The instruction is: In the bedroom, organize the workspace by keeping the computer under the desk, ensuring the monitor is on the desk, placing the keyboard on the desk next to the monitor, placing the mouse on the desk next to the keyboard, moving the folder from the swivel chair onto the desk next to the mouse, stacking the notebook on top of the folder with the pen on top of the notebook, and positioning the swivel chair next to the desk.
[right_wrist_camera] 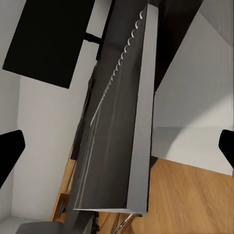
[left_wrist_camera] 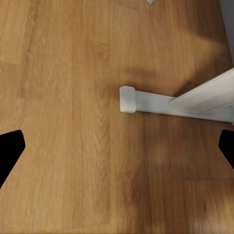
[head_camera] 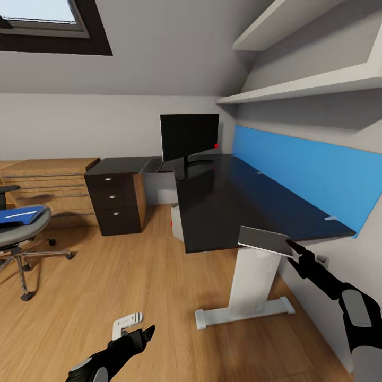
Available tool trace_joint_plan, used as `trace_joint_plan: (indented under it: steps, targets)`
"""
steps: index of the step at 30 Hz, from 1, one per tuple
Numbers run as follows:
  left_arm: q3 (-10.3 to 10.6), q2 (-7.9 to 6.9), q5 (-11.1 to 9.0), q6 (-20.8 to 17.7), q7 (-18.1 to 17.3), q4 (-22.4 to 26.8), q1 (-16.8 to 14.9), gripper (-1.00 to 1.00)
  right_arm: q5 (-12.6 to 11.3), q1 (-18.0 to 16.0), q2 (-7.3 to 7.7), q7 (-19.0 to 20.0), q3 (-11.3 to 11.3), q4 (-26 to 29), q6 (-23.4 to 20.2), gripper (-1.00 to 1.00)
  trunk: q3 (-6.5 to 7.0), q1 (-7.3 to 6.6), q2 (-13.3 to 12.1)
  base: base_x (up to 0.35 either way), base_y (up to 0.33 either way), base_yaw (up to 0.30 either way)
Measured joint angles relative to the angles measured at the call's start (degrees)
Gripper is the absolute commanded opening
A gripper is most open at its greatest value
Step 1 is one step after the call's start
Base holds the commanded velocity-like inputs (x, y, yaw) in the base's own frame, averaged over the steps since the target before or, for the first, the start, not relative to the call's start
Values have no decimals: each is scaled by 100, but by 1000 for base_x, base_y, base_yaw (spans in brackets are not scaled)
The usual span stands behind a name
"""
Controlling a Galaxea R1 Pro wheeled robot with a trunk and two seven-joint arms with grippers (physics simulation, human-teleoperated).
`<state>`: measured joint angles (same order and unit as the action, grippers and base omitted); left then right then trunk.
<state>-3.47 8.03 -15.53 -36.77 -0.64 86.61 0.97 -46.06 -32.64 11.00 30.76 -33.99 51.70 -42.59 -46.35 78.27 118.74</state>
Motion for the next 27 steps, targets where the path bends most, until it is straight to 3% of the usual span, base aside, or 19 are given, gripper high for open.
trace_joint_plan:
  steps: [23, 24, 27]
  targets:
    - [6, 0, 0, 0, 0, -2, 0, 100, 113, 0, -35, 0, 123, -51, 1, 100, 0, 0, 0, 0, 0, 0]
    - [2, 0, 0, 0, 0, -2, 0, 100, 115, 0, -35, 0, 147, -48, -4, -100, 0, 0, 0, 0, 0, 0]
    - [3, 0, 0, 0, 0, -2, 0, 100, 112, 0, -35, -3, 256, -45, -2, -100, 0, 0, 0, 0, 0, 0]
